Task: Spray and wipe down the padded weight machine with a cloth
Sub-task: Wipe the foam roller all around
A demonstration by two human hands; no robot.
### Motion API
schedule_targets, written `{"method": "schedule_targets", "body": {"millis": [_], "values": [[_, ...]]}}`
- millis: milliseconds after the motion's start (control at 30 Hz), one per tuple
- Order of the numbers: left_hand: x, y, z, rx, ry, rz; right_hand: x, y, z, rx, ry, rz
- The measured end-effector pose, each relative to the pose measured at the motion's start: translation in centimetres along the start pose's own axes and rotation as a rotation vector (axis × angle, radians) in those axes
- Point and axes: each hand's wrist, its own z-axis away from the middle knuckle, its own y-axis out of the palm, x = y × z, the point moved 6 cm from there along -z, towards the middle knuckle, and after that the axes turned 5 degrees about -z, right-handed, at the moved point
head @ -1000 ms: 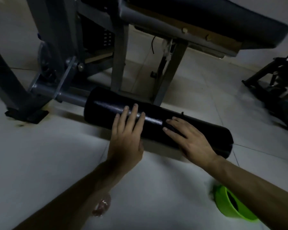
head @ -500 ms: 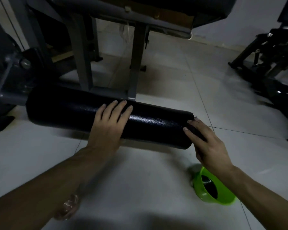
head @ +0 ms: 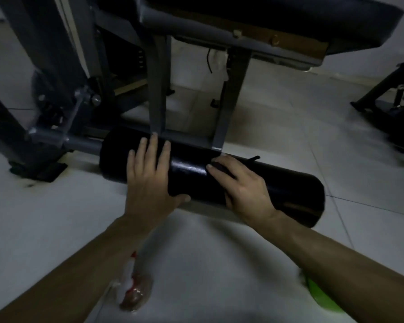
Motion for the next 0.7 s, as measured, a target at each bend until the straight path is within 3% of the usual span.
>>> {"method": "schedule_targets", "body": {"millis": [133, 233, 333, 500, 633, 700], "values": [[6.6, -0.8, 1.7, -0.048, -0.323, 0.120, 4.6, 4.8, -5.4, 0.037, -0.077, -0.034], [9.9, -0.6, 2.2, -0.044, -0.470, 0.302, 8.3, 7.8, -9.4, 0.047, -0.134, -0.079], [12.1, 0.4, 2.3, -0.096, -0.483, 0.562, 12.1, 10.6, -13.4, 0.050, -0.170, -0.127], [12.5, 1.2, 2.3, -0.054, -0.520, 0.579, 15.8, 13.2, -17.4, 0.116, -0.198, -0.151], [12.3, 1.2, 1.9, -0.043, -0.517, 0.653, 12.9, 11.1, -14.4, 0.210, -0.231, -0.056], [12.5, 1.1, 1.5, -0.050, -0.561, 0.717, 10.1, 9.2, -12.3, 0.181, -0.183, -0.031]]}}
